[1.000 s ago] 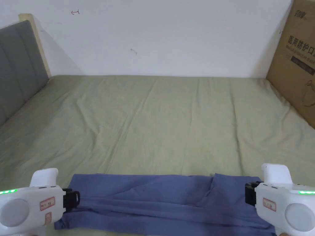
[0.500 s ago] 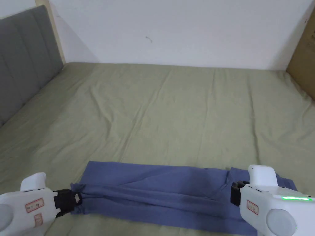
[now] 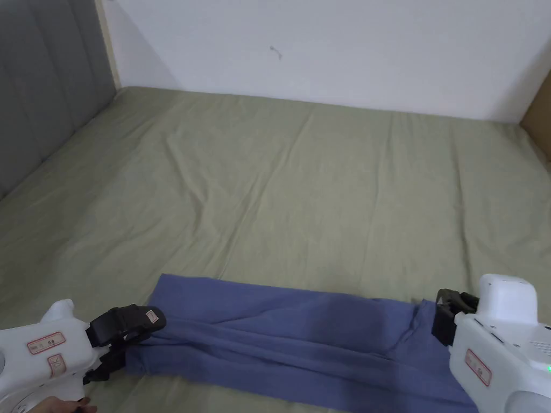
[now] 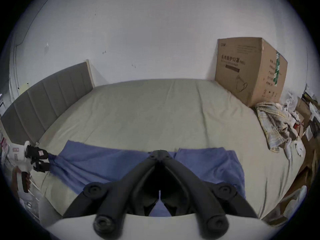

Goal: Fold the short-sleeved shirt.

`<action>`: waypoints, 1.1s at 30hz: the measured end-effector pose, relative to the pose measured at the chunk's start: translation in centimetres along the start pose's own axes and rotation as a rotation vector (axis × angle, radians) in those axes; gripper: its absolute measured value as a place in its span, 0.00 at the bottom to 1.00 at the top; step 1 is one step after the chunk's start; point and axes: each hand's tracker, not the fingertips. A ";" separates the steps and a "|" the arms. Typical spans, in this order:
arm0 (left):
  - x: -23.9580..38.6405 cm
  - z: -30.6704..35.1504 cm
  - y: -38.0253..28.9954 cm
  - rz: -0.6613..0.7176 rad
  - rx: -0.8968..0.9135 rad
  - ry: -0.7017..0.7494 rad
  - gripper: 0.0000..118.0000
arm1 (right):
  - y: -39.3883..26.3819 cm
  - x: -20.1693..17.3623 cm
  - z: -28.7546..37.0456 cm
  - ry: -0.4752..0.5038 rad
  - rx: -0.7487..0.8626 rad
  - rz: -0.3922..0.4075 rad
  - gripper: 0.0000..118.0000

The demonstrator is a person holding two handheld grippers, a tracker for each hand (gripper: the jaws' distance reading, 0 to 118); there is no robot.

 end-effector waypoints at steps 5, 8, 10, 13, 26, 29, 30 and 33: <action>-2.3 -3.6 0.3 0.161 -0.022 -0.131 0.81 | 0.8 0.4 0.4 -0.040 0.052 -0.005 0.00; -2.3 -4.3 0.4 0.210 -0.015 -0.195 0.81 | 0.8 0.4 0.5 -0.074 0.100 -0.008 0.00; -2.2 -5.1 1.0 0.191 -0.040 -0.189 0.70 | 0.9 0.2 0.3 -0.076 0.115 -0.002 0.00; -1.7 -5.6 1.2 0.160 -0.066 -0.105 0.31 | 0.8 0.0 -0.4 -0.087 0.123 0.009 0.00; -1.6 -4.1 1.7 0.026 -0.096 -0.019 0.07 | 0.4 0.8 -1.7 -0.069 0.054 -0.001 0.00; -2.7 -3.3 2.6 -0.011 -0.098 0.007 0.07 | 0.4 1.3 -1.1 -0.063 0.048 -0.009 0.00; -2.7 -3.1 2.8 -0.015 -0.101 0.021 0.07 | 0.4 1.6 -0.9 -0.065 0.050 -0.014 0.00; -2.2 -2.1 3.4 -0.012 -0.093 0.052 0.07 | 0.5 2.2 -0.4 -0.068 0.047 -0.015 0.00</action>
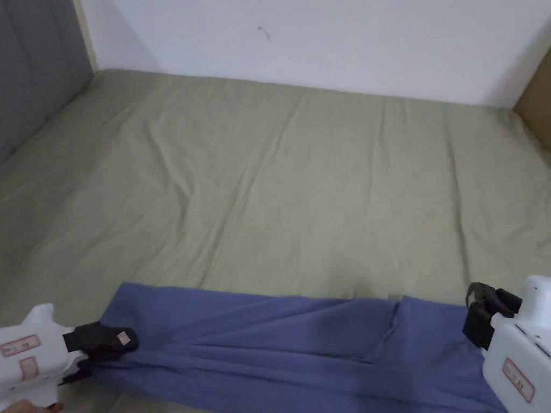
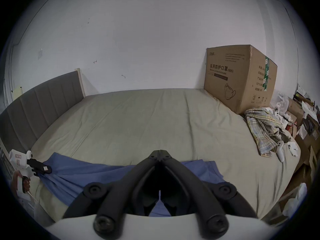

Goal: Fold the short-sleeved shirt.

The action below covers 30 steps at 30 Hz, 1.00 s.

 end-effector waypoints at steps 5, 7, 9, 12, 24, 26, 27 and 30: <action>3.6 1.1 -0.5 -0.126 0.050 0.086 0.07 | -0.6 1.5 0.3 0.001 -0.012 -0.031 0.00; 7.9 1.7 -1.7 -0.244 0.077 0.119 0.07 | -0.8 2.1 0.6 -0.001 -0.014 -0.038 0.00; 11.7 1.7 -2.5 -0.349 0.092 0.101 0.07 | -0.9 2.8 0.8 -0.003 -0.017 -0.051 0.00; 18.2 0.8 -5.0 -0.551 0.102 0.112 0.07 | -1.2 4.1 1.3 -0.009 -0.016 -0.087 0.00; 29.4 -12.2 -21.7 -1.223 -0.076 0.114 0.10 | -2.7 8.9 1.9 -0.025 -0.030 -0.186 0.00; 28.7 -14.2 -23.7 -1.260 -0.129 0.137 0.29 | -3.0 9.5 1.9 -0.029 -0.039 -0.197 0.00; 28.5 -14.8 -24.4 -1.273 -0.161 0.124 0.44 | -3.0 9.7 2.1 -0.032 -0.043 -0.199 0.00; 26.9 -16.5 -25.3 -1.237 -0.227 0.091 0.83 | -3.5 10.3 1.9 -0.042 -0.059 -0.219 0.00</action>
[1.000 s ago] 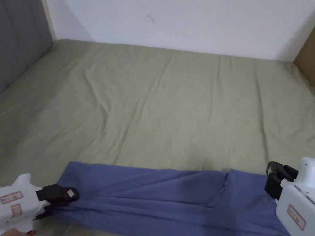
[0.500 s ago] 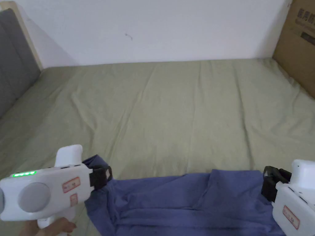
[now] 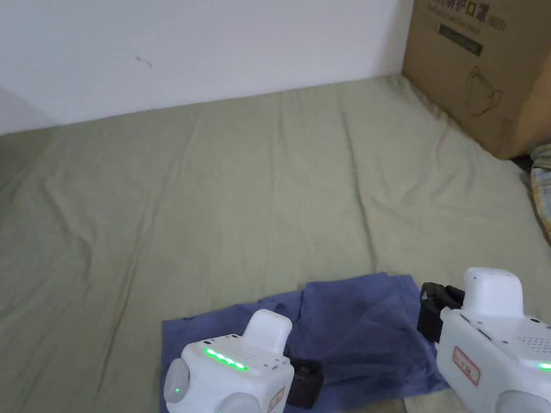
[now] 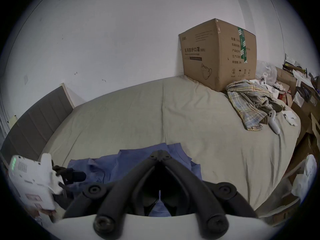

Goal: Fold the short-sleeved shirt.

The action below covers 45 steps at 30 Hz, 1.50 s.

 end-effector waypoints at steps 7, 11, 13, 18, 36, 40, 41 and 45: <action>-2.6 3.2 -0.2 0.179 0.048 -0.068 0.82 | -0.4 0.3 -0.5 0.000 -0.016 -0.009 0.00; -5.8 7.8 0.5 0.371 0.145 -0.101 0.77 | -0.4 0.3 -0.7 0.007 -0.014 -0.009 0.00; -7.8 8.5 0.3 0.459 0.186 -0.091 0.63 | -0.4 0.3 -0.7 0.010 -0.014 -0.008 0.00; -9.9 5.7 -0.5 0.470 0.059 -0.007 0.01 | -0.4 0.4 -0.4 0.013 -0.011 -0.016 0.00; 0.0 -0.7 0.4 0.337 -0.094 -0.202 0.01 | 0.6 -0.2 1.8 0.020 0.112 0.067 0.00; 0.0 0.3 0.9 0.344 -0.075 -0.270 0.01 | 0.8 -0.6 2.9 0.028 0.178 0.112 0.00; -0.2 0.8 1.0 0.352 -0.072 -0.276 0.01 | 0.8 -0.7 3.2 0.026 0.189 0.116 0.00; -2.0 3.3 1.0 0.388 -0.009 -0.234 0.01 | 1.3 -1.0 3.6 0.035 0.201 0.115 0.00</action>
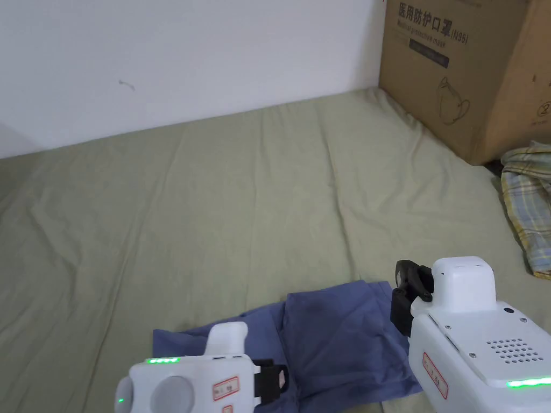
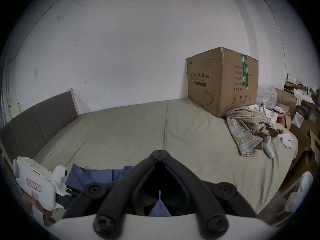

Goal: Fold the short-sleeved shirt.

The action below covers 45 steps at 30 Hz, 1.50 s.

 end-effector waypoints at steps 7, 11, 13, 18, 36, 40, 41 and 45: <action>-8.7 7.7 -1.3 0.263 0.147 0.009 0.01 | 0.8 -1.6 0.8 -0.006 0.053 0.043 0.00; -13.8 10.9 -4.3 0.409 0.180 0.001 0.01 | 1.4 -3.4 0.9 0.000 0.101 0.095 0.00; -15.6 11.7 -5.7 0.472 0.193 -0.044 0.01 | 1.6 -4.3 0.9 0.003 0.124 0.118 0.00; -17.9 11.8 -8.0 0.543 0.229 -0.062 0.02 | 2.1 -5.7 0.3 0.025 0.123 0.075 0.00; -20.7 3.1 -4.6 0.660 0.145 -0.466 0.91 | 2.2 -8.9 -1.0 0.043 0.104 0.157 0.00; -20.1 2.4 -4.2 0.605 0.048 -0.251 0.10 | 2.0 -9.0 -1.4 0.036 0.084 0.178 0.00; -20.7 2.3 -4.4 0.620 0.055 -0.302 0.10 | 2.0 -8.9 -1.4 0.036 0.080 0.180 0.00; -20.9 3.9 -4.4 0.593 0.075 -0.343 0.10 | 2.1 -8.8 -1.6 0.031 0.068 0.186 0.00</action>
